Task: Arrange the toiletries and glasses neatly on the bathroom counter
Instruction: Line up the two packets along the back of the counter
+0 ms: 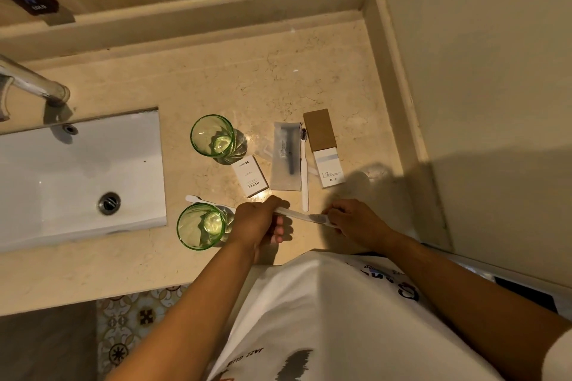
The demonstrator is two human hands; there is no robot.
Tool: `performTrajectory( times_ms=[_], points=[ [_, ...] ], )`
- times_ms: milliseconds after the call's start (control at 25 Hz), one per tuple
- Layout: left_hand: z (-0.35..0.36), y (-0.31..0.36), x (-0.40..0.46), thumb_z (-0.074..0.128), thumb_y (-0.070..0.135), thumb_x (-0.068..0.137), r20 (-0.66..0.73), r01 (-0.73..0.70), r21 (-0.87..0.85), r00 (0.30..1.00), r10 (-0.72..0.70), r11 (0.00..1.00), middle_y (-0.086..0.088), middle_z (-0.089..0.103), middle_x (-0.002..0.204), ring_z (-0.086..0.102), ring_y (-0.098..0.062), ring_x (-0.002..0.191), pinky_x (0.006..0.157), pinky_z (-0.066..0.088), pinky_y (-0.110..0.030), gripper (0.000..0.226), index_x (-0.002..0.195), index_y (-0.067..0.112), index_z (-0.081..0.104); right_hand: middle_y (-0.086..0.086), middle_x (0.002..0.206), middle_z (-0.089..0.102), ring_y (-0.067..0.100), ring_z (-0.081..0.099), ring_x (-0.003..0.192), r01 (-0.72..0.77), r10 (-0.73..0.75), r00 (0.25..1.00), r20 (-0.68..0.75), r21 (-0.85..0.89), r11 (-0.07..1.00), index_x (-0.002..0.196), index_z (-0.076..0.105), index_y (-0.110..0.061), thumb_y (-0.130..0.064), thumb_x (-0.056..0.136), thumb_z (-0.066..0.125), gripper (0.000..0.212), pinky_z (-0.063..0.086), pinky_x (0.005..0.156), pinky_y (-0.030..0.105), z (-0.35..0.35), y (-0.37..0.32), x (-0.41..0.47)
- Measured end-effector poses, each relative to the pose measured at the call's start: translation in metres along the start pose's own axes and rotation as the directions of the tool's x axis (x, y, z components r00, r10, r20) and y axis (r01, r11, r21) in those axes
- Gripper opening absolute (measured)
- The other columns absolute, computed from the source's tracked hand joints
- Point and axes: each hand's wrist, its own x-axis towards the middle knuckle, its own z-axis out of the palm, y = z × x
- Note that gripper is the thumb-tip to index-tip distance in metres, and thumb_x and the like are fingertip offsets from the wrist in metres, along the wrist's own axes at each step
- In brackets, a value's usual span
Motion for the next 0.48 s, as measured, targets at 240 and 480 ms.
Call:
performTrajectory(
  times_ms=[240, 480],
  points=[
    [0.007, 0.024, 0.0, 0.065, -0.001, 0.091, 0.042, -0.207, -0.006, 0.977, 0.207, 0.978, -0.023, 0.074, 0.079, 0.075, -0.023, 0.062, 0.052, 0.059, -0.025, 0.015, 0.103, -0.009, 0.066, 0.0, 0.078, 0.063, 0.014, 0.056, 0.069, 0.093, -0.098, 0.991, -0.095, -0.052, 0.994, 0.089, 0.066, -0.011, -0.02, 0.096, 0.055, 0.016, 0.046, 0.063, 0.025, -0.011, -0.02, 0.012],
    [0.038, 0.042, 0.018, 0.07, -0.007, 0.086, 0.098, -0.179, -0.123, 0.977, 0.191, 0.976, -0.03, 0.073, 0.097, 0.077, -0.03, 0.075, 0.062, 0.062, -0.028, 0.01, 0.095, -0.01, 0.068, 0.001, 0.085, 0.066, 0.009, 0.063, 0.066, 0.133, -0.143, 0.966, -0.215, -0.064, 0.989, 0.092, 0.062, -0.012, -0.02, 0.094, 0.059, 0.008, 0.052, 0.06, 0.029, -0.029, -0.039, 0.035]
  ],
)
